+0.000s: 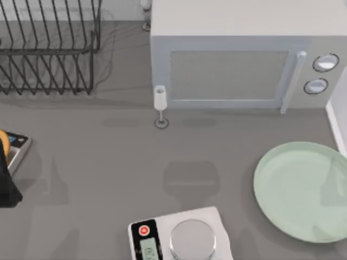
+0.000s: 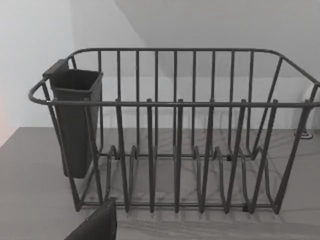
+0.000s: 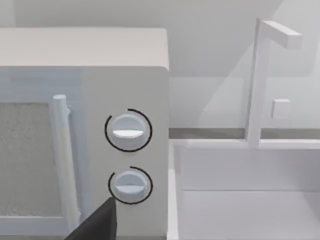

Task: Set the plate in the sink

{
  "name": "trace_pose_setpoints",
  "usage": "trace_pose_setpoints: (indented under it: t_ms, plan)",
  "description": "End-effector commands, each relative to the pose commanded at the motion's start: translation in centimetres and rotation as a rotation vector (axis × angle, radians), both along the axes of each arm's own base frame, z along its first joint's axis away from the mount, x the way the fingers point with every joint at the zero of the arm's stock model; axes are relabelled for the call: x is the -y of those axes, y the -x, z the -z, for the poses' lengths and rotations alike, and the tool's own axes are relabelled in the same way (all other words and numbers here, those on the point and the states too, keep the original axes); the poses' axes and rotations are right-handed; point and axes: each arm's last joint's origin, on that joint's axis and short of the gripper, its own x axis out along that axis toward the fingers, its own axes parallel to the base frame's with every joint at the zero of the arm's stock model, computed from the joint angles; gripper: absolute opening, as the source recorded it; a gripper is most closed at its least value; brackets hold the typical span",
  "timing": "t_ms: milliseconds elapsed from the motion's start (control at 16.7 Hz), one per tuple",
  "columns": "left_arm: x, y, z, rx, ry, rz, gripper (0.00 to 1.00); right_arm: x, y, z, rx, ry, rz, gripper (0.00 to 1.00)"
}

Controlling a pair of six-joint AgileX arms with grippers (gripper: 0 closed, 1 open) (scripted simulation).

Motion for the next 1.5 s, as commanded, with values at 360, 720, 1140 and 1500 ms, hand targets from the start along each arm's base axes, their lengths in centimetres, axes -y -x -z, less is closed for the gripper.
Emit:
trace_pose_setpoints:
  t_ms: [360, 720, 1140, 1500]
  plan:
    - [0.0, 0.0, 0.0, 0.000, 0.000, 0.000, 1.00, -0.5, -0.2, -1.7, -0.087, -0.040, -0.039, 1.00]
    - [0.0, 0.0, 0.0, 0.000, 0.000, 0.000, 1.00, -2.7, -3.2, -6.8, -0.481, -0.143, -0.139, 1.00]
    - [0.0, 0.0, 0.0, 0.000, 0.000, 0.000, 1.00, -9.8, -12.0, -8.5, -1.110, -0.149, -0.139, 1.00]
    - [0.0, 0.0, 0.0, 0.000, 0.000, 0.000, 1.00, -16.9, -17.2, -4.7, -1.485, -0.047, -0.033, 1.00]
